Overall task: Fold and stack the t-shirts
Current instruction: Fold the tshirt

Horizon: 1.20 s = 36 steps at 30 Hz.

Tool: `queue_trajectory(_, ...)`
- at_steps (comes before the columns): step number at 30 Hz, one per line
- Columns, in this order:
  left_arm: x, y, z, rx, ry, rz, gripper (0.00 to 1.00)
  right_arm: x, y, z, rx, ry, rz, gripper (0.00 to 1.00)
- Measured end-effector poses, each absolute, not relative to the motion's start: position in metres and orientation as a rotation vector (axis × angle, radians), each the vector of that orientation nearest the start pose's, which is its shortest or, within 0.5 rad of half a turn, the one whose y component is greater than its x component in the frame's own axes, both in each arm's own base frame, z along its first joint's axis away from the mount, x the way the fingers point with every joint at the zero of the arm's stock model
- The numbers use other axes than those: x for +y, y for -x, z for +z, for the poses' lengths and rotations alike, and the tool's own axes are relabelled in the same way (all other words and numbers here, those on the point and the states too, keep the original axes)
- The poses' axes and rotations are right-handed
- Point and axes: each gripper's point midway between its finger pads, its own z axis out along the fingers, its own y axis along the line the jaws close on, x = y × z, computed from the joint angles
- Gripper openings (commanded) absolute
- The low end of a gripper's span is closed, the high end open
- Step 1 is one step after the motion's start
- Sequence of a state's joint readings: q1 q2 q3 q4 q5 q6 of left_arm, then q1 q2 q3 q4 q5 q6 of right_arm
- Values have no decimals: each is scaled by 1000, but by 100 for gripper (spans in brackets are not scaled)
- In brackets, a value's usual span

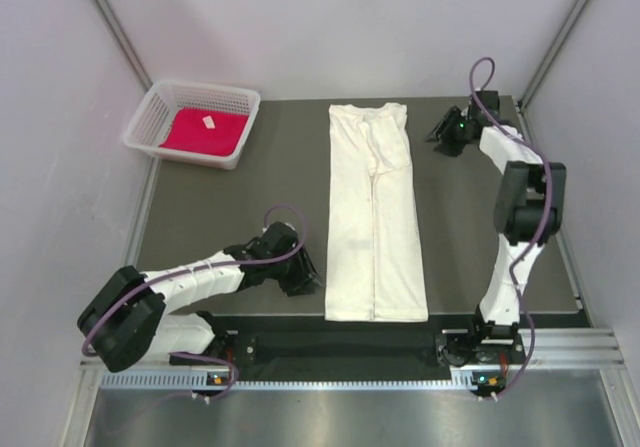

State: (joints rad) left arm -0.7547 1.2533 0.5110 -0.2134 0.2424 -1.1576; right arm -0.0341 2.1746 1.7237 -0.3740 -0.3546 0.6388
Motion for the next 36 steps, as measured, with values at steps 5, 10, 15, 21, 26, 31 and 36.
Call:
queue_trajectory(5,-246,-139,36,2823,447,-936,43,73,-438,128,2430,-525,643,47)
queue_trajectory(10,-258,-132,32,2854,383,-984,42,99,-319,126,2529,-365,655,48)
queue_trajectory(15,-266,-117,24,2910,316,-993,42,110,-214,85,2706,-316,678,50)
queue_trajectory(21,-274,-101,25,2938,268,-1005,42,108,-143,62,2745,-342,723,52)
queue_trajectory(26,-272,-92,23,2946,290,-1017,41,109,-103,34,2818,-393,765,52)
queue_trajectory(31,-265,-84,18,2965,315,-1006,40,110,-86,22,2866,-423,786,49)
queue_trajectory(36,-264,-80,13,2991,317,-992,38,111,-84,21,2878,-431,796,48)
